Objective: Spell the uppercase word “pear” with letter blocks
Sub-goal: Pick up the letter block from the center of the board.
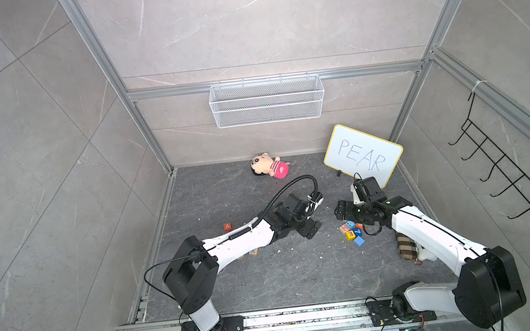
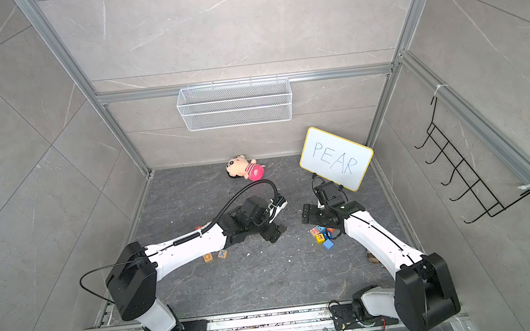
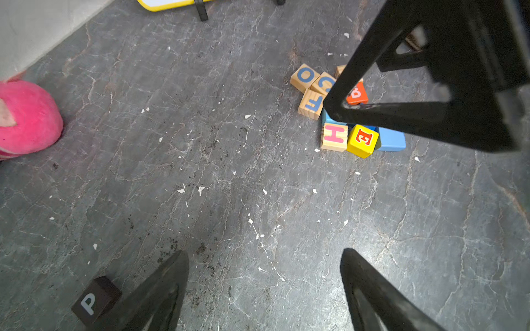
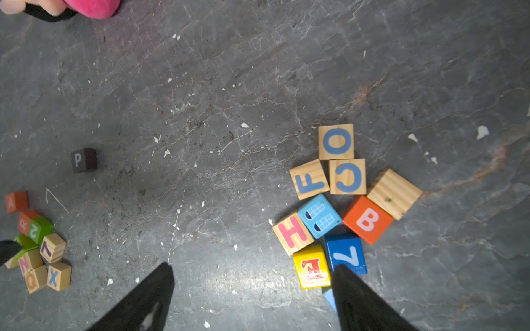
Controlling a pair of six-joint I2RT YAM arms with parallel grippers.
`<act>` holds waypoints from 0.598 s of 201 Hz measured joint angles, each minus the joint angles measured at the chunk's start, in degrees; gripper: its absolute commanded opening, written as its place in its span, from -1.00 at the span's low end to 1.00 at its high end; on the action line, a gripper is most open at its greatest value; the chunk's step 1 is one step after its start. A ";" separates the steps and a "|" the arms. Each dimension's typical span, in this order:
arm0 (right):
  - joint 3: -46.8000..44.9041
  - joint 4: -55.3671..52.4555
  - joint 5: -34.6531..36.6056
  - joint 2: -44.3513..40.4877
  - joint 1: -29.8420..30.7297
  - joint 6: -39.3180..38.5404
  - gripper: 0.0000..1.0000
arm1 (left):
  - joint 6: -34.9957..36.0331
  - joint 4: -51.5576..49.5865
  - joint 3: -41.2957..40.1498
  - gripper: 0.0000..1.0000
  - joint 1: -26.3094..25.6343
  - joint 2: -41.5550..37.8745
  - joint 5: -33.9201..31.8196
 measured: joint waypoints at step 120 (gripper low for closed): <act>0.00 -9.60 1.97 8.70 0.00 -3.61 0.49 | 1.57 0.39 3.13 0.89 -0.17 4.11 4.52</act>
